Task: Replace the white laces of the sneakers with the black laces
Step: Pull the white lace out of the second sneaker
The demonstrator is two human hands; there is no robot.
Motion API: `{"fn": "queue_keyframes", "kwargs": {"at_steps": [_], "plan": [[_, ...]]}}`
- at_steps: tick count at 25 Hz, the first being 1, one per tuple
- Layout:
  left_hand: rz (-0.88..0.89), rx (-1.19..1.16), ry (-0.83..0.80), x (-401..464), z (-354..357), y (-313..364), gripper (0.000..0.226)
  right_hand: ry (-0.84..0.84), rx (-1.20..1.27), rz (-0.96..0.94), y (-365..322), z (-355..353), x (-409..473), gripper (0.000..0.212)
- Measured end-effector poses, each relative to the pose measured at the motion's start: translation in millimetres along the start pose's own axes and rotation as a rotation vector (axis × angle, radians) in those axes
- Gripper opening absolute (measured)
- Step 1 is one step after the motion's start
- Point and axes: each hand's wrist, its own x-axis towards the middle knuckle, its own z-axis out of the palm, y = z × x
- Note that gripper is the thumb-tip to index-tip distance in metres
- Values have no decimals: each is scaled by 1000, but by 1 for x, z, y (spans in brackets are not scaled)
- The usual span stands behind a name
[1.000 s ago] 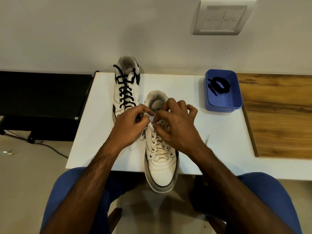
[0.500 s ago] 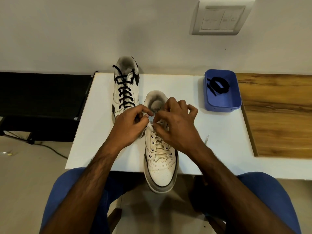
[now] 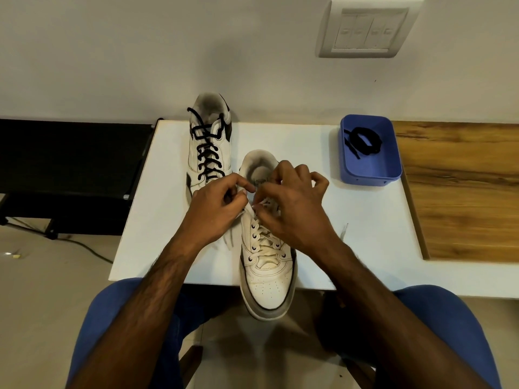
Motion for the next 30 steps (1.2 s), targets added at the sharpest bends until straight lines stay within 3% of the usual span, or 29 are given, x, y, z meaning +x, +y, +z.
{"fn": "queue_keyframes", "kwargs": {"at_steps": [4, 10, 16, 23, 30], "plan": [[4, 14, -7, 1, 0, -1, 17, 84, 34, 92, 18, -15, 2, 11], [3, 0, -3, 0, -1, 1, 16, -38, -18, -11, -3, 3, -2, 17], [11, -1, -17, 1, -1, 0, 16, 51, 89, 105, 18, -14, 2, 10], [3, -13, -15, 0, -1, 0, 16, -34, -5, -2, -1, 1, -1, 11], [4, -3, -21, 0, -2, 1, 17, 7, 14, 48, 11, -13, 1, 10]]}}
